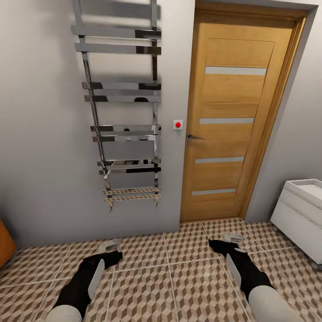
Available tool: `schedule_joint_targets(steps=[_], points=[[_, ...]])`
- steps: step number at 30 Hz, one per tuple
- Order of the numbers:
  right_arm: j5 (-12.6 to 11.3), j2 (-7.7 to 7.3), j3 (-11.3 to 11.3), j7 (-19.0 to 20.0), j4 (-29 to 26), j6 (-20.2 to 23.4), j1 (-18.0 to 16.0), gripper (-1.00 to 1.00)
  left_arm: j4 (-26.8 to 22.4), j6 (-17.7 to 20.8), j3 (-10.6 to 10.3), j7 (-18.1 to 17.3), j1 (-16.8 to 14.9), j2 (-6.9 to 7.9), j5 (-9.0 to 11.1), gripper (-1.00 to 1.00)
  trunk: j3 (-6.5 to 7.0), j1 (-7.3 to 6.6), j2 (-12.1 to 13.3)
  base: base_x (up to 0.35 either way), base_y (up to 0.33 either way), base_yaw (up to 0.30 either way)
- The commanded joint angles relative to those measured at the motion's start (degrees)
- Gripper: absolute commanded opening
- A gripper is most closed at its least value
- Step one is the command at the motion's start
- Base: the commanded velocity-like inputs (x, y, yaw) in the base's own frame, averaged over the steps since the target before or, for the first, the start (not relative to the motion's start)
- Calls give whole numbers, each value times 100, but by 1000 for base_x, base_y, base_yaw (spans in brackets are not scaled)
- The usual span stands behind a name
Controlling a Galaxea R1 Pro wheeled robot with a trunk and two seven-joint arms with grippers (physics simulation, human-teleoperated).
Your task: Take the four mousetraps from the cabinet in the bathroom and place them on the bathroom floor. Make sure all four end up on the same floor surface, and ensure that at least two of them are either under or directly next to the same bathroom sink.
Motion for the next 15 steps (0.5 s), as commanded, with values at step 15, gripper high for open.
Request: schedule_joint_targets(steps=[15], points=[[25, 3, 0, -17, 1, 497, -880, 100, -73, 679, 40, 38, -860, -11, 70, 100, -7, 0, -4, 0, 0, 0]])
